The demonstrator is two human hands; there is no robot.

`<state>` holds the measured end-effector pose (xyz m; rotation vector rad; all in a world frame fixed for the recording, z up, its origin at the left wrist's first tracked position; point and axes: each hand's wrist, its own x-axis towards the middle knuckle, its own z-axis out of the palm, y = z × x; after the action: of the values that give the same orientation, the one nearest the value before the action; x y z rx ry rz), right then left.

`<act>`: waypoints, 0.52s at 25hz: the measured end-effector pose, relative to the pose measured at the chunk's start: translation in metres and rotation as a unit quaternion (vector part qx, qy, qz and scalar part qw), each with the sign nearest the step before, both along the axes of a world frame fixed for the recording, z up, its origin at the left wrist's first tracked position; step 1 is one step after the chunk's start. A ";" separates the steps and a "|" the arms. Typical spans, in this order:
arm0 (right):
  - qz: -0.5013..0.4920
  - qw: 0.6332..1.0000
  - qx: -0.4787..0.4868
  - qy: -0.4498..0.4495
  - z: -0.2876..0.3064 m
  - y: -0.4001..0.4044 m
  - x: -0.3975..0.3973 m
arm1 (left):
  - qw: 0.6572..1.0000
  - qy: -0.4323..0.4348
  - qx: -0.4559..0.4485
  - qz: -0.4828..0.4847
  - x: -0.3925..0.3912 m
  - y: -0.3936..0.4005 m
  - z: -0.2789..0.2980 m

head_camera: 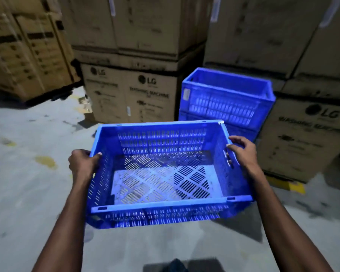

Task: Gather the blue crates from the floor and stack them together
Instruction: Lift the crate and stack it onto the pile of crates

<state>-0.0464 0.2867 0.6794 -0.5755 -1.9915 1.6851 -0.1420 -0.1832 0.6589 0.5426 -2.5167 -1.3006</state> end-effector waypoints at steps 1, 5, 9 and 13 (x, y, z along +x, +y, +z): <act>0.003 1.000 0.000 0.014 0.015 0.014 -0.006 | 1.000 0.015 0.005 -0.011 -0.016 0.018 0.010; 0.016 0.998 0.025 0.049 0.077 0.050 -0.024 | 0.997 0.061 -0.026 -0.030 -0.076 0.067 0.050; 0.001 0.995 0.044 0.087 0.147 0.084 -0.040 | 0.994 0.091 -0.023 -0.061 -0.136 0.107 0.109; -0.011 0.993 0.028 0.114 0.206 0.107 -0.044 | 0.983 0.137 0.008 -0.125 -0.188 0.148 0.171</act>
<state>-0.0904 0.3939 0.8854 -0.3661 -1.8558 1.5980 -0.3296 -0.0355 0.8298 0.0425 -2.3987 -1.3736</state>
